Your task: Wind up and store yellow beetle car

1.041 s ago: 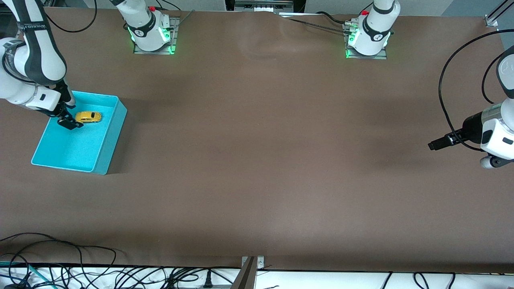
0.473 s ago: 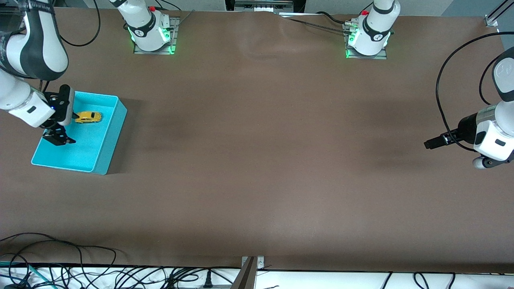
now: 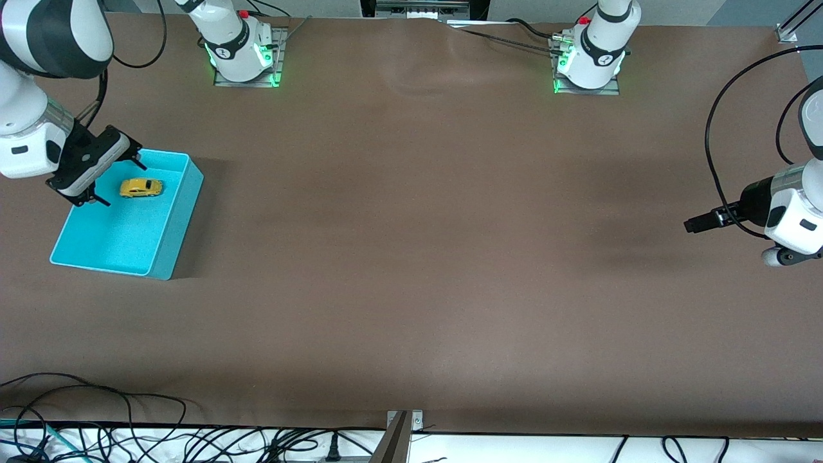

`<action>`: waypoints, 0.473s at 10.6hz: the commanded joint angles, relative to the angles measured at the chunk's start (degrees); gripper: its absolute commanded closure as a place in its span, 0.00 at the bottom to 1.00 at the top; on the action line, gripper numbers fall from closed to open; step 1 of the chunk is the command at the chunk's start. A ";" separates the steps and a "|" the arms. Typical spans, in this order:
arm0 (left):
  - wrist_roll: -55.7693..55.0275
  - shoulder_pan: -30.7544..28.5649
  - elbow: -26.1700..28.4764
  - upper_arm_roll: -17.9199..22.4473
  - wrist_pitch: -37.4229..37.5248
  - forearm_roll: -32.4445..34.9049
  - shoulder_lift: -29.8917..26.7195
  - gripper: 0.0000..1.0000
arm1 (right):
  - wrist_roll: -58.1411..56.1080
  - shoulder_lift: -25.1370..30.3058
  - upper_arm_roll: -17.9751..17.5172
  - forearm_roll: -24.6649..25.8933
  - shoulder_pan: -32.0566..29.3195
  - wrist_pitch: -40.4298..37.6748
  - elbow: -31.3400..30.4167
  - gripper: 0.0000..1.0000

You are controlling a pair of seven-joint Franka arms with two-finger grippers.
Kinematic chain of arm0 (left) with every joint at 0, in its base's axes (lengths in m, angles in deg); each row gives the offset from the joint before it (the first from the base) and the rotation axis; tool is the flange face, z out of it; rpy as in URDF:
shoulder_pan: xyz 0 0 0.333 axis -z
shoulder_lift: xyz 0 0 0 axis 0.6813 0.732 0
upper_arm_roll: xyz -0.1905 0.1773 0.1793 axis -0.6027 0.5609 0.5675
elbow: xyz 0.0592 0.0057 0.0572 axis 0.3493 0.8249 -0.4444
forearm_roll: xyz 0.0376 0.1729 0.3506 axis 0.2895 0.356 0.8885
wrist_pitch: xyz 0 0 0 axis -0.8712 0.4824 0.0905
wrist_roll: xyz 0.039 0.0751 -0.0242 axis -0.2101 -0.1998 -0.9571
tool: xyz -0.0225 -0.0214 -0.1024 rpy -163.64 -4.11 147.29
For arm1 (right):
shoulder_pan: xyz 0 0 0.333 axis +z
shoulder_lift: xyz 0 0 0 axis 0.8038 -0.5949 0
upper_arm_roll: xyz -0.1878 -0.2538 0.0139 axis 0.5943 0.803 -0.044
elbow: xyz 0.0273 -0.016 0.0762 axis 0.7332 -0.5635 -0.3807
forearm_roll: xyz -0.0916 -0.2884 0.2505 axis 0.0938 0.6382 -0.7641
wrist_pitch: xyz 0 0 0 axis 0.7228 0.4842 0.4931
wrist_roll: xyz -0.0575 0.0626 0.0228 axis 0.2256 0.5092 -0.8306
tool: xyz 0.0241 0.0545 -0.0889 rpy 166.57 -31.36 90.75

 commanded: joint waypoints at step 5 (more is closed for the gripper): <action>3.25 -2.11 -4.62 0.52 1.26 -0.88 0.78 0.00 | 41.66 -0.55 3.58 -1.41 7.84 -13.16 10.53 0.00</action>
